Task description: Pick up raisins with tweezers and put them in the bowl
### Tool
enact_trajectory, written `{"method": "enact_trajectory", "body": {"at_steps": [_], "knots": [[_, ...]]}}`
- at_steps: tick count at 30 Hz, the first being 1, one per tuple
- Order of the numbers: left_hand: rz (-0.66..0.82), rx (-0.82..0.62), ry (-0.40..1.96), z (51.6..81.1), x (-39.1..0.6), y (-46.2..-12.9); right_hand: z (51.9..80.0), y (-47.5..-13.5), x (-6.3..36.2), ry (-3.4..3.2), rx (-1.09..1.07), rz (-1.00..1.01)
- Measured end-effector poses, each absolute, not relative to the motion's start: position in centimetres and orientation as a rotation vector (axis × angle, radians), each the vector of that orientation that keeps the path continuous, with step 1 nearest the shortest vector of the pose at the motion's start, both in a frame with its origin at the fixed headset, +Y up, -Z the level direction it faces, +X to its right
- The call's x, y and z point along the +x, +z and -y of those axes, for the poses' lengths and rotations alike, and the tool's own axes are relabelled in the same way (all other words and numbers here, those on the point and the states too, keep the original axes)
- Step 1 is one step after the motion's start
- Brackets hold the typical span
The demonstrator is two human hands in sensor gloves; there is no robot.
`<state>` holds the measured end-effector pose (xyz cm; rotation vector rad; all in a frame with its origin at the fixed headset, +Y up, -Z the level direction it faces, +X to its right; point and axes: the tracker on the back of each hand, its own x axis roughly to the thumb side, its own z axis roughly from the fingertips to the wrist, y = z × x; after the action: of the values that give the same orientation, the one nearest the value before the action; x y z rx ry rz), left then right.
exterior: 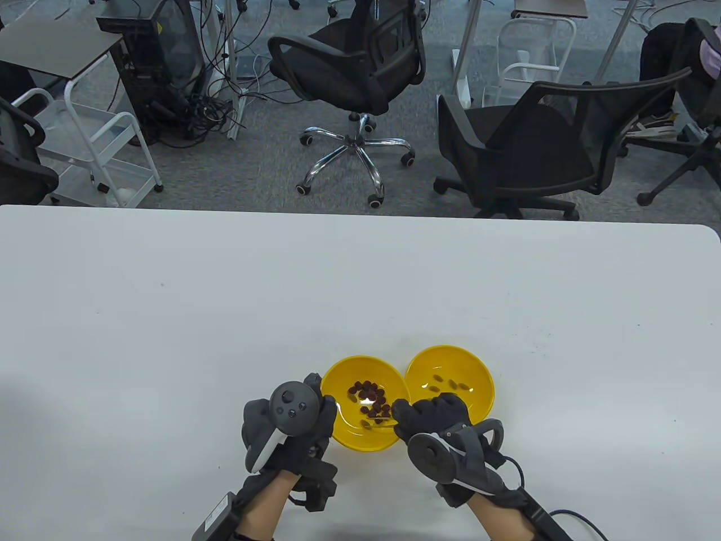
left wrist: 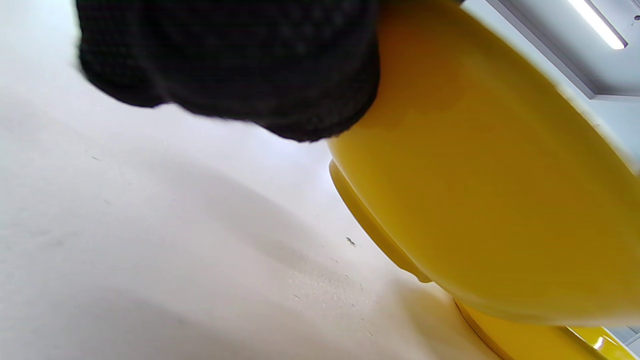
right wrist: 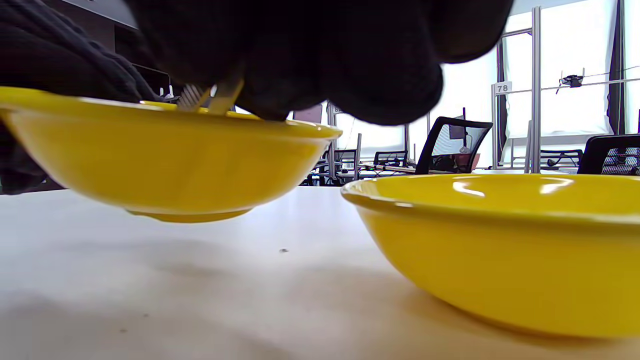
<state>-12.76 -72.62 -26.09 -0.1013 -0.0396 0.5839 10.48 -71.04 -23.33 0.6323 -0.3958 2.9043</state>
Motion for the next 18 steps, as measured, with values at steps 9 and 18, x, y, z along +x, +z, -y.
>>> {"method": "enact_trajectory", "body": {"at_steps": [9, 18], "knots": [[0.040, -0.101, 0.584, 72.60, -12.72, -26.07, 70.99, -23.26, 10.28, 2.922, 0.637, 0.377], [0.038, -0.102, 0.584, 72.60, -12.75, -26.08, 70.71, -23.26, 10.54, 2.910, 0.606, 0.415]]}}
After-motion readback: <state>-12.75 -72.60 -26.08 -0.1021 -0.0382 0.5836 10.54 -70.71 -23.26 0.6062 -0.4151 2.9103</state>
